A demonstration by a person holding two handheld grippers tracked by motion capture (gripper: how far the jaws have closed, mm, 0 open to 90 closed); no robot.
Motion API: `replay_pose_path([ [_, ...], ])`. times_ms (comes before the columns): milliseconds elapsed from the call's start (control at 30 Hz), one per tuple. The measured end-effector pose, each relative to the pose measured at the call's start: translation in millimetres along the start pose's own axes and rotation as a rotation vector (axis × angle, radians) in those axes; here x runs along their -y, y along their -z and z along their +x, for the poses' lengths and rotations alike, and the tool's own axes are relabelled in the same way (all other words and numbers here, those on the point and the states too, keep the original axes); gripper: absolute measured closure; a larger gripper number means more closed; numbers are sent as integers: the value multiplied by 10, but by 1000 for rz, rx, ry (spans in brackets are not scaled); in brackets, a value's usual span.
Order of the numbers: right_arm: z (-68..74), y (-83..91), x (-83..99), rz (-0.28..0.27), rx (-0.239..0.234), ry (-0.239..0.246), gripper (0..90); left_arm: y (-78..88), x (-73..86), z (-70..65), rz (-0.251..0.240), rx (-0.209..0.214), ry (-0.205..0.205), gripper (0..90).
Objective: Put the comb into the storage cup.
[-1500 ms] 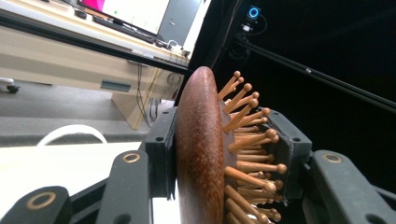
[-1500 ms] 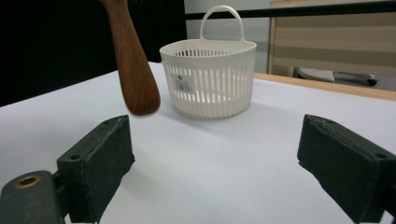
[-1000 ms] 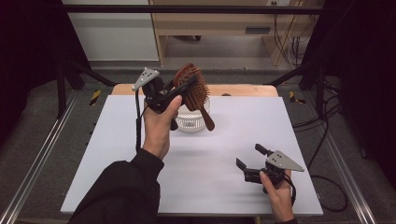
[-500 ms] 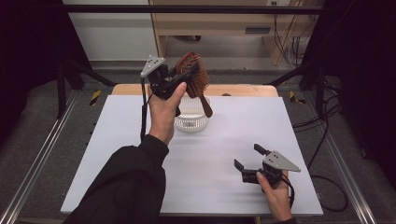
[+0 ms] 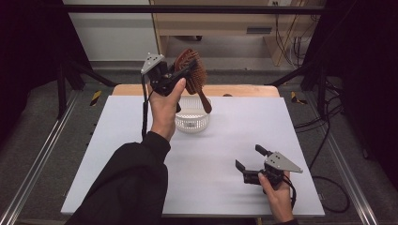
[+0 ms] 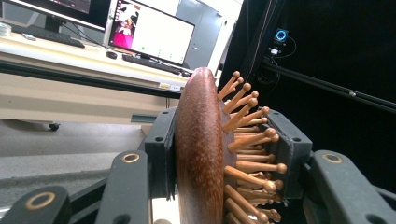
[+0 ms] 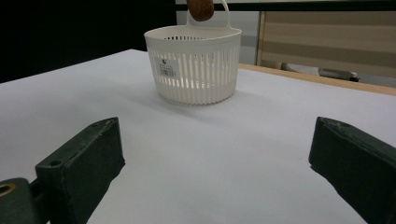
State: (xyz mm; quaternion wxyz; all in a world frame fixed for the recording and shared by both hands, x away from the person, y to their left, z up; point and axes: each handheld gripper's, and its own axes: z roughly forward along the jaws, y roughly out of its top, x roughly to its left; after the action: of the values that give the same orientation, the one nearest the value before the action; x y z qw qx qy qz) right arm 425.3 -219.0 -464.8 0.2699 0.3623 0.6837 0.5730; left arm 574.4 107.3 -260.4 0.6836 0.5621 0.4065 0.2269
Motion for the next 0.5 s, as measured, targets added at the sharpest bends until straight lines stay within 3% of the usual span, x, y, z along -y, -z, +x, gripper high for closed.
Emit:
replay_pose_path([
  [500,5,-1,3,2,-5,-5,32,6,-20,132,-7,-34,-10,510],
])
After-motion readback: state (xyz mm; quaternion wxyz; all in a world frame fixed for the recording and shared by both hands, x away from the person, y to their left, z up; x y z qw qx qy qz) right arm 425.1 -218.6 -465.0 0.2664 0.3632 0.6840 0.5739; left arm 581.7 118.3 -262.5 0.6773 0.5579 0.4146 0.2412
